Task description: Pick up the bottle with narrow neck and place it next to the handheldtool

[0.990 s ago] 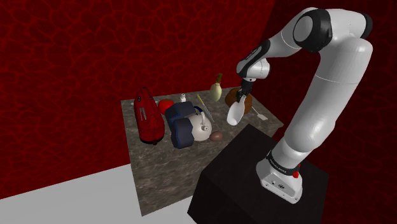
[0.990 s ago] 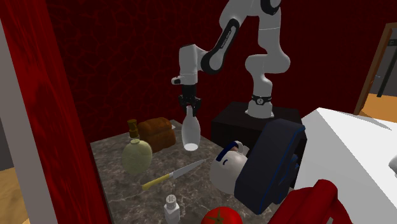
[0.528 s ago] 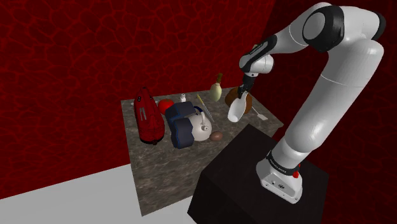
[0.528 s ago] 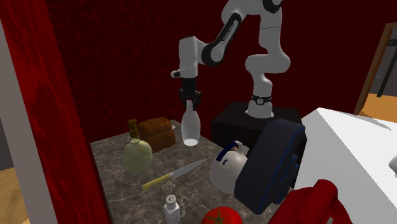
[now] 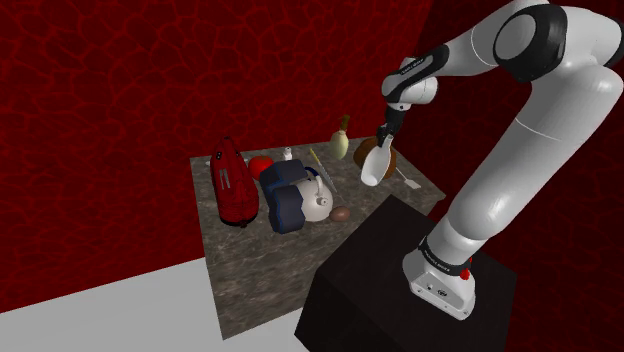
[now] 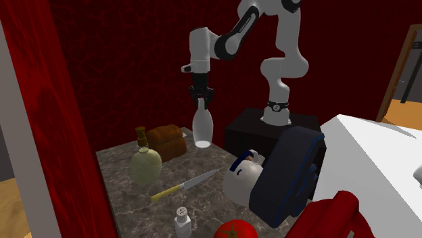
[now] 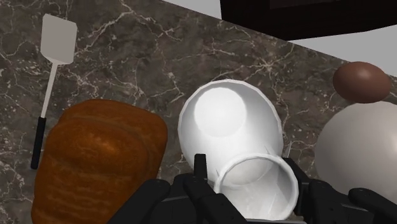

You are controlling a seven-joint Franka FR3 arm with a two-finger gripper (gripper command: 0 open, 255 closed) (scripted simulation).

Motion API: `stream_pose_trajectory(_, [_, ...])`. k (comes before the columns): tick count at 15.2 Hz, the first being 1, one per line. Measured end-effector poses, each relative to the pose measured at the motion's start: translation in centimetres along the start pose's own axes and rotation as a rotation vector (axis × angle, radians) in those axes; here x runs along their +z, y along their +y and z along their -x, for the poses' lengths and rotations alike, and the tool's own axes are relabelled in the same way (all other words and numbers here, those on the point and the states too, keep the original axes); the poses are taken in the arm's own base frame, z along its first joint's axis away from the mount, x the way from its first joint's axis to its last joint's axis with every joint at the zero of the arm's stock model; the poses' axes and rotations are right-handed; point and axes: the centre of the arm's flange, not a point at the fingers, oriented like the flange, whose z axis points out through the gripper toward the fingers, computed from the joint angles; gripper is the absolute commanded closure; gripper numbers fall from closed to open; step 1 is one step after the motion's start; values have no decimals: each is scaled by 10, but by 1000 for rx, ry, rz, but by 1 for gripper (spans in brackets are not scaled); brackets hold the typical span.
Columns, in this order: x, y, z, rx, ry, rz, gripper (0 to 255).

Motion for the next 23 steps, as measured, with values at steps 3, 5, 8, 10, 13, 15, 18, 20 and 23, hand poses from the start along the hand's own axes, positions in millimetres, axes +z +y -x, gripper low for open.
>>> stream_pose_trajectory(3, [-17, 0, 0, 0, 0, 0, 255])
stream_pose_trajectory(5, [-27, 0, 2, 0, 0, 0, 255])
stream_pose_trajectory(8, [-42, 0, 2, 0, 0, 0, 255])
stream_pose_trajectory(10, [-52, 1, 2, 0, 0, 0, 255])
stream_pose_trajectory(13, [-68, 1, 2, 0, 0, 0, 255])
stream_pose_trajectory(15, [-79, 1, 3, 0, 0, 0, 255])
stream_pose_trajectory(18, [-95, 1, 3, 0, 0, 0, 255])
stream_pose_trajectory(20, [-106, 2, 4, 0, 0, 0, 255])
stream_pose_trajectory(23, [-122, 0, 4, 0, 0, 0, 255])
